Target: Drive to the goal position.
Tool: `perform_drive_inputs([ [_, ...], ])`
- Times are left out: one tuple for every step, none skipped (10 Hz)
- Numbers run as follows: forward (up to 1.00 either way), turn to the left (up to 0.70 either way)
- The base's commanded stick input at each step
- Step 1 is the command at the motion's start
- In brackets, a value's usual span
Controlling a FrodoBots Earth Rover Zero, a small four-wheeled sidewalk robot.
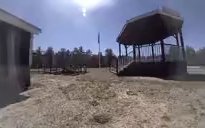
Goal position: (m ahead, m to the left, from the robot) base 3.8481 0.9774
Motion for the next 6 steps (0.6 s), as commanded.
perform_drive_inputs([
  [0.70,0.00],
  [0.70,0.00],
  [0.70,0.00],
  [0.70,0.00],
  [0.70,0.00],
  [0.70,0.00],
])
